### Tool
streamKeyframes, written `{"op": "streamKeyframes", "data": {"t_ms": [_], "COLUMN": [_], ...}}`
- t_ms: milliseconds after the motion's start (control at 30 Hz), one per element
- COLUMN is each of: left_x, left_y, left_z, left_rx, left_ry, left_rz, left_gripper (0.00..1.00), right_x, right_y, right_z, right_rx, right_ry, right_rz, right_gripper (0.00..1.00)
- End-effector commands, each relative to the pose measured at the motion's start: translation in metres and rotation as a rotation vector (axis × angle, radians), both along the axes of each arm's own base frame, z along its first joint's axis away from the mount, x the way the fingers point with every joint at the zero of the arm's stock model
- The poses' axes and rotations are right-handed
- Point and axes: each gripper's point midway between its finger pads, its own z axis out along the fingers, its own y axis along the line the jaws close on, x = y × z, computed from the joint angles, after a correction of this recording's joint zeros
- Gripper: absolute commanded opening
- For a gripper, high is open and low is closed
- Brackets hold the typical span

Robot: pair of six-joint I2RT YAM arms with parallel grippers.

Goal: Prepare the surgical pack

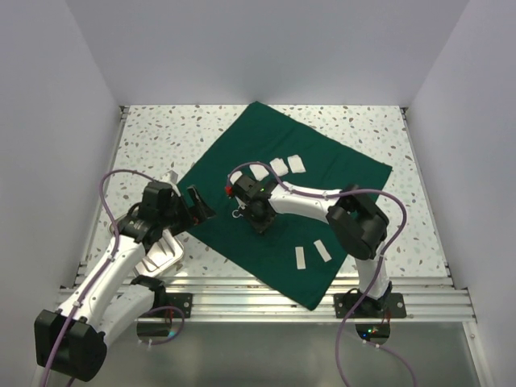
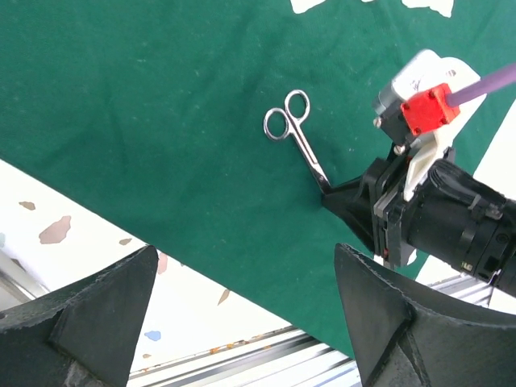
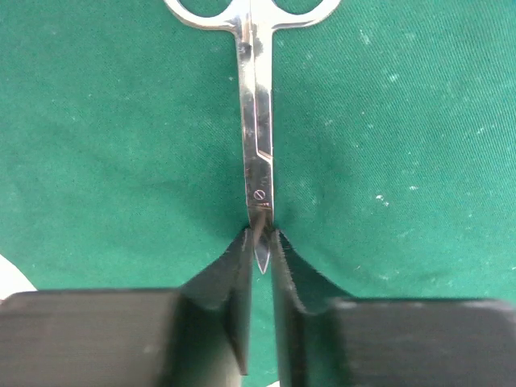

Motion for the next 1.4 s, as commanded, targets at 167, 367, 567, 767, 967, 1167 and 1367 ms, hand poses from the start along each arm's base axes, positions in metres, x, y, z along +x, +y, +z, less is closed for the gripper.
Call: {"op": "streamKeyframes", "data": {"t_ms": [167, 367, 567, 767, 967, 1167, 1367], "left_x": [-0.007, -0.004, 0.005, 0.013, 0.023, 0.029, 0.033], "left_y": [-0.02, -0.04, -0.058, -0.07, -0.08, -0.092, -0.1], "left_z": [-0.014, -0.02, -0.022, -0.027, -0.021, -0.019, -0.02], "left_rx": [-0.089, -0.189, -0.21, -0.222, -0.31, -0.357, -0.36], "left_ry": [0.008, 0.0, 0.01, 0.027, 0.011, 0.028, 0.051], "left_rz": [-0.04, -0.036, -0.05, -0.046, 0.002, 0.024, 0.041], "left_gripper": [0.94, 0.9, 0.89, 0.89, 0.85, 0.81, 0.76], "right_x": [0.005, 0.004, -0.002, -0.007, -0.02, -0.027, -0.029], "right_y": [-0.003, 0.009, 0.011, 0.015, 0.032, 0.046, 0.054], "right_z": [-0.006, 0.039, 0.057, 0.062, 0.073, 0.087, 0.099], "right_rx": [-0.026, 0.067, 0.105, 0.173, 0.324, 0.439, 0.52], "right_ry": [-0.018, -0.027, -0.013, 0.026, 0.121, 0.177, 0.204], "right_rz": [-0.049, -0.059, -0.051, -0.05, -0.051, -0.067, -0.098], "right_gripper": [0.0, 0.0, 0.0, 0.0, 0.0, 0.0, 0.0]}}
